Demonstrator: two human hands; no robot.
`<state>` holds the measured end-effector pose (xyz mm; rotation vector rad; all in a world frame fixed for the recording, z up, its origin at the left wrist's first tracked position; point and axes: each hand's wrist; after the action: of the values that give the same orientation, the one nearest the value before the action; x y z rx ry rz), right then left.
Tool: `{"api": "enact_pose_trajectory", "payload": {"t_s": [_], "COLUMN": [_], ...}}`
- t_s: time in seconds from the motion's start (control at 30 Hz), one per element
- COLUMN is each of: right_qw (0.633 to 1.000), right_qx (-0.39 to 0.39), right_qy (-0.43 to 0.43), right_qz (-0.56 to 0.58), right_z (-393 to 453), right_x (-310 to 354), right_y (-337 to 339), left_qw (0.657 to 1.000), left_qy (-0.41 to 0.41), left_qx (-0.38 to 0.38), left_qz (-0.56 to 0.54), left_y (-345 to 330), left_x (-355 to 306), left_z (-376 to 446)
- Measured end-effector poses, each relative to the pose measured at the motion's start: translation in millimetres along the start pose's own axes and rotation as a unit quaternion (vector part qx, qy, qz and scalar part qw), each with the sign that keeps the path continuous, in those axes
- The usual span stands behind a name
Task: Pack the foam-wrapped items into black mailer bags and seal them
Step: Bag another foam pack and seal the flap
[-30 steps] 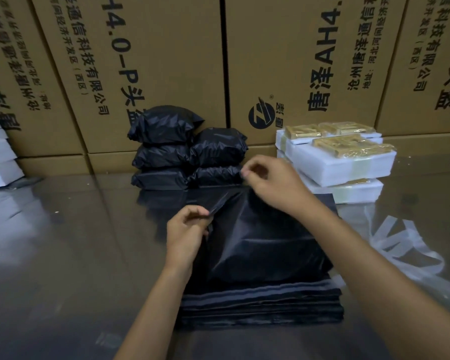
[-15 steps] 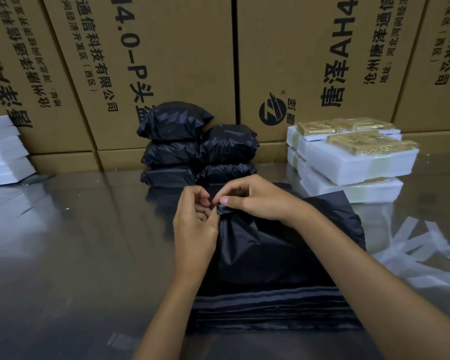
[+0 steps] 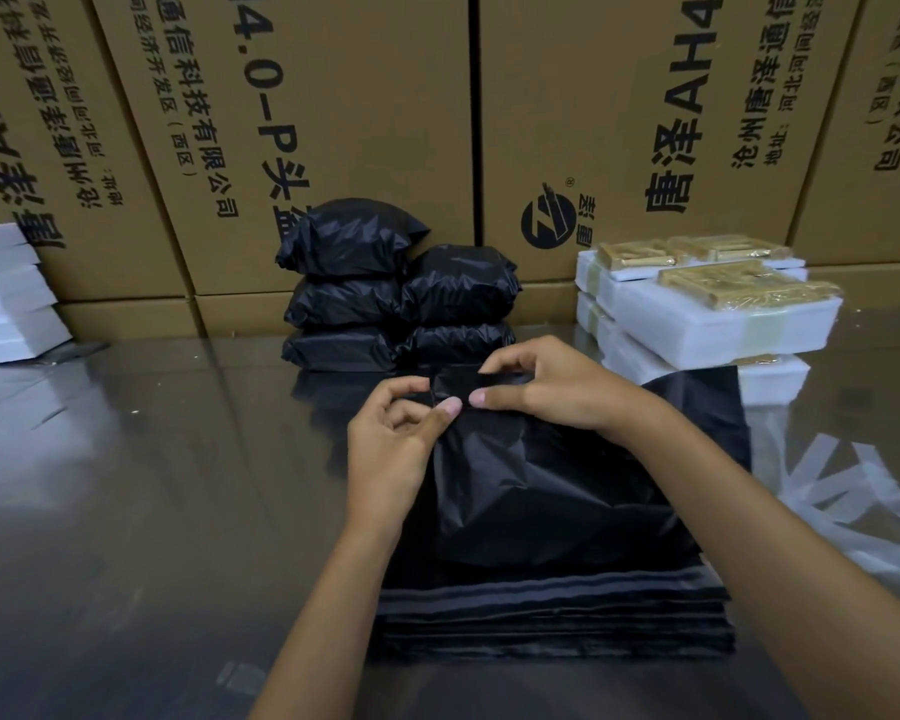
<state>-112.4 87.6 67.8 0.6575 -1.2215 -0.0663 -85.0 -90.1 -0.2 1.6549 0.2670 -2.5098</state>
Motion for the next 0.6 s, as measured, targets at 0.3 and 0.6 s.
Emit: {"api": "enact_pose_trajectory", "payload": {"t_s": [0.3,0.6], "right_qw": [0.999,0.999], "right_qx": [-0.039,0.024], "right_qy": [0.013,0.028], "right_qz": [-0.006,0.024], "right_z": [2.4,7.4], "right_x": [3.9,19.3], "right_y": [-2.9,-12.4], "left_qw": [0.994,0.982], "left_qy": [0.074,-0.155], "left_qx": [0.016,0.024], "left_qz": [-0.081,0.109], "left_y": [3.3,1.5], "left_x": [-3.4,-4.2], "left_z": [2.3,-2.5]}}
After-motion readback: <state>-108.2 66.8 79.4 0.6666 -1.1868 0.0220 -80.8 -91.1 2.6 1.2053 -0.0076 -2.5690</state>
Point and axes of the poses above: each hand's wrist, its own z-axis towards the middle knuckle, its own y-axis out of the back of the hand, x = y × z, and after that the axes turned 4 degrees about z, right-handed
